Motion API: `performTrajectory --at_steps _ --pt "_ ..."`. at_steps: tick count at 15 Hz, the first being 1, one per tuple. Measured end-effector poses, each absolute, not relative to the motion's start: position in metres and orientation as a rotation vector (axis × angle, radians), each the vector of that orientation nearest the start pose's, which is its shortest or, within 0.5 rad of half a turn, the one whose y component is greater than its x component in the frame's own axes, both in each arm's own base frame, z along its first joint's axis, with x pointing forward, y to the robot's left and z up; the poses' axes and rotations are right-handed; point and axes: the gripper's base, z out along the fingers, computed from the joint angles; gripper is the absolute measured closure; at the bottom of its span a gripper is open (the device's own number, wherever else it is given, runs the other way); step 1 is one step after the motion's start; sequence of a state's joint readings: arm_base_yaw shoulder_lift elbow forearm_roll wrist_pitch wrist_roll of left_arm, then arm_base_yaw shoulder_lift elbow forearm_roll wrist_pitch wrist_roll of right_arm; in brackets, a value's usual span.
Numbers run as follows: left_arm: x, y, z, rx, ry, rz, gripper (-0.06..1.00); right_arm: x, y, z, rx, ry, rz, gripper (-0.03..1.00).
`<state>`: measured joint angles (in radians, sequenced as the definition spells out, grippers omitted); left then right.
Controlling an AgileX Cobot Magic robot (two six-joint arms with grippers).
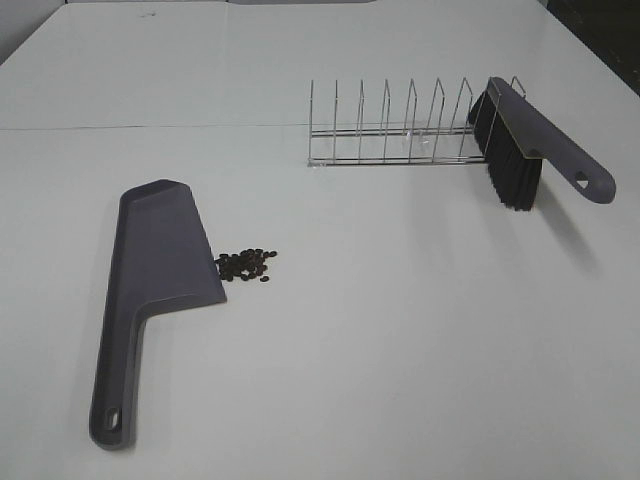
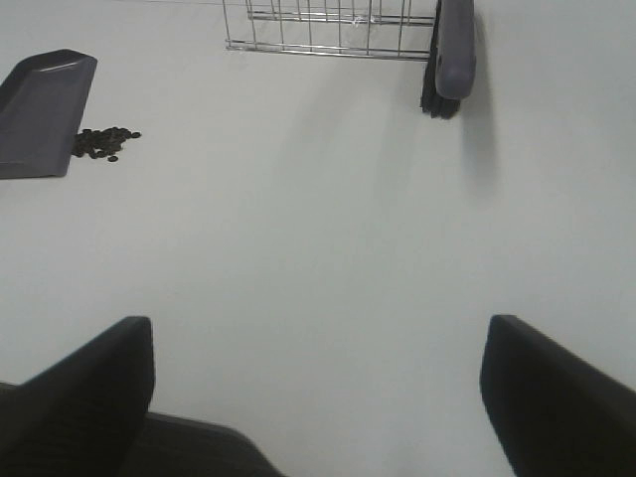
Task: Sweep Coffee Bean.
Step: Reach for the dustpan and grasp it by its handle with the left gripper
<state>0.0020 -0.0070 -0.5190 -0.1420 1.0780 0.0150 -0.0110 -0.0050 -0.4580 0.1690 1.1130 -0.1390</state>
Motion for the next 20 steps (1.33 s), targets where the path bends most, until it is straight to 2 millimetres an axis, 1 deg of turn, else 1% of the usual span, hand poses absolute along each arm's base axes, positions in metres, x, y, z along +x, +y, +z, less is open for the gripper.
performTrajectory --at_steps 20 --pt "-0.0094 -0.0114 0.2817 0.023 2.031 -0.159 0.17 -0.0039 0.0134 0.2624 -0.145 2.119 0.111 0.22"
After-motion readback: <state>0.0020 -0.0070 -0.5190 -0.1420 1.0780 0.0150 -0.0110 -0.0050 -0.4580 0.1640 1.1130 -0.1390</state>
